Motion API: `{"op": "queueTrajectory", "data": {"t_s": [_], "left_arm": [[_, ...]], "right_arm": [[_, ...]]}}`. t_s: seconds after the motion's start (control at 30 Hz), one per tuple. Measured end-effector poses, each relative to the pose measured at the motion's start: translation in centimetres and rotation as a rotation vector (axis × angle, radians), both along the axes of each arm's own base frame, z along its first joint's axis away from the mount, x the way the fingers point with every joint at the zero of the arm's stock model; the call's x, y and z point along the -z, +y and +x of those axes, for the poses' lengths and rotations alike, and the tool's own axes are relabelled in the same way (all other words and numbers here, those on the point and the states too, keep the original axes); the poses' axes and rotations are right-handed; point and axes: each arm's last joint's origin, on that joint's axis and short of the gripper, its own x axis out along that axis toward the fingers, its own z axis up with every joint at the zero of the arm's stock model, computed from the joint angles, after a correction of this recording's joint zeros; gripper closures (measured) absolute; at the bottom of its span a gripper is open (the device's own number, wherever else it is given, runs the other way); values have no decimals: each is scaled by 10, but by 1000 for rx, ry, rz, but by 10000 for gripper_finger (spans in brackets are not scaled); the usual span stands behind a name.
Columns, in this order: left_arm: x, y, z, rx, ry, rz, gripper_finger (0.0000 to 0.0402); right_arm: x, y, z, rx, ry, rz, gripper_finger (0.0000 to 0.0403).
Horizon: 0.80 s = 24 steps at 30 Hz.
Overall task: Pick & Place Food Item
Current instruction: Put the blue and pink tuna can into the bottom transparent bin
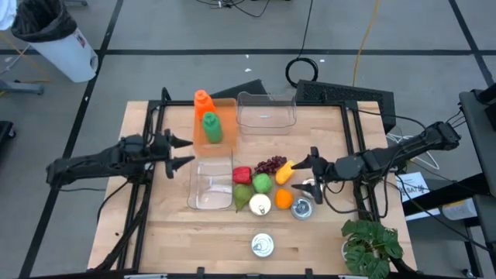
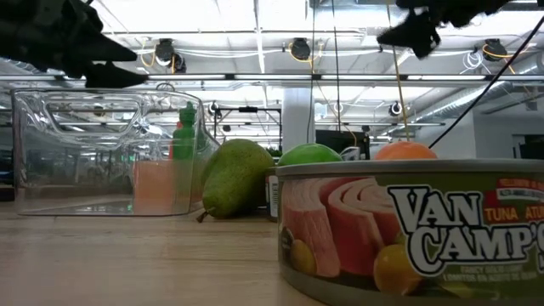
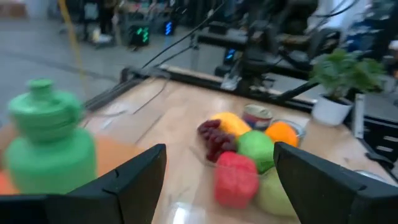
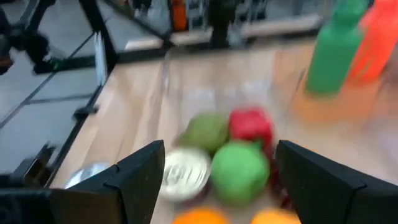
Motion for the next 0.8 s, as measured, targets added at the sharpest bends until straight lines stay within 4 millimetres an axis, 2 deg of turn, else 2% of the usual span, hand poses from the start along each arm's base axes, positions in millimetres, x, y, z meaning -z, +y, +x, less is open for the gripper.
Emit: {"op": "queueTrajectory", "data": {"t_s": [0.13, 0.3, 0.57, 0.8], "left_arm": [[5, -2, 3, 16, -55, 34, 85], [5, -2, 3, 15, -54, 34, 92], [5, -1, 3, 14, -55, 41, 103], [5, -1, 3, 13, -56, 38, 87]], "right_arm": [[11, -3, -6, -7, 160, 118, 115], [22, -13, -24, 176, 462, 250, 115], [47, -27, -40, 404, 783, 139, 115], [68, -26, -31, 382, 861, 105, 115]]}}
